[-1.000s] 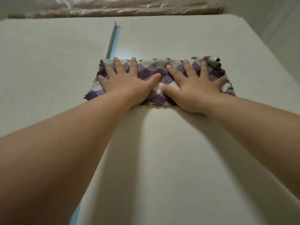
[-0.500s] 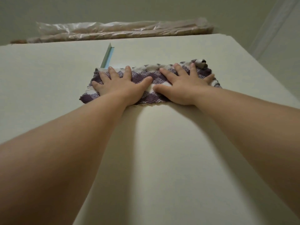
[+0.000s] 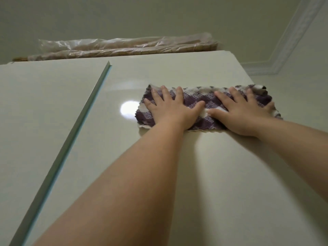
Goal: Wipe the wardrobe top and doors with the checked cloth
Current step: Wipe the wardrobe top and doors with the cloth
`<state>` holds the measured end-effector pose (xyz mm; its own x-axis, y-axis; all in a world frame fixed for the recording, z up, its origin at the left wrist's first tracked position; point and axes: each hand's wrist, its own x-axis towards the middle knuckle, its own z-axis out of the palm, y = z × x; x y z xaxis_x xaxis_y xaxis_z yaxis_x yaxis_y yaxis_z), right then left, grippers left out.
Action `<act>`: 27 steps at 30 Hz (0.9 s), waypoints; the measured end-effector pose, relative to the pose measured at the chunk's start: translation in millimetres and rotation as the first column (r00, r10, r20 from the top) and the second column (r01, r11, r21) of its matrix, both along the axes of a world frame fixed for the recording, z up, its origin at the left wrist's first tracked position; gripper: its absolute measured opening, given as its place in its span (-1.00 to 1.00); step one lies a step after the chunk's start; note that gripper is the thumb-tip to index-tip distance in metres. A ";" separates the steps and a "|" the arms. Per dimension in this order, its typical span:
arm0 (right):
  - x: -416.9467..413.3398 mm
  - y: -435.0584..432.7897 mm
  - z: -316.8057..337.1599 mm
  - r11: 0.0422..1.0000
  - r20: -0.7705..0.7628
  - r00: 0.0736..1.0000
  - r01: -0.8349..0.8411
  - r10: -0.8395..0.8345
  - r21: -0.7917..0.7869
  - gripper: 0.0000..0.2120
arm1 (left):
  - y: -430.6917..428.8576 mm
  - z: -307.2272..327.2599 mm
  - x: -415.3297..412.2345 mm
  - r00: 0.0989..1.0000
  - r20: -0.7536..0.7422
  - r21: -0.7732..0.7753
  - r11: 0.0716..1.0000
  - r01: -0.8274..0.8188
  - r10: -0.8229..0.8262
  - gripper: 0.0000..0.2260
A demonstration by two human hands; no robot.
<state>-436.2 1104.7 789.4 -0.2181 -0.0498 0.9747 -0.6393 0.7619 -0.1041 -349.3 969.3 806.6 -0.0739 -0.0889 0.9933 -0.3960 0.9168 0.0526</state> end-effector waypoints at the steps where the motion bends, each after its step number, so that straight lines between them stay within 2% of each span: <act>1: -3.9 7.8 -2.0 1.000 0.009 1.000 -0.002 0.002 -0.008 -0.34 | 8.3 -0.5 -4.3 1.000 0.010 -0.011 1.000 0.002 -0.002 -0.23; 16: 5.8 -2.7 18.3 0.998 0.054 0.999 0.000 0.004 -0.067 -0.37 | -6.3 27.9 5.3 0.997 0.075 -0.078 0.997 0.026 -0.020 -0.23; 22: 35.3 -46.0 33.5 1.000 0.004 1.000 -0.024 0.024 0.013 -0.32 | -51.0 45.8 38.2 0.999 0.036 0.016 1.000 -0.002 0.001 -0.12; 27: 63.3 -87.6 36.9 0.995 -0.043 0.998 -0.045 0.049 0.088 -0.26 | -93.9 30.0 70.5 1.000 -0.018 0.108 0.994 -0.020 0.023 -0.08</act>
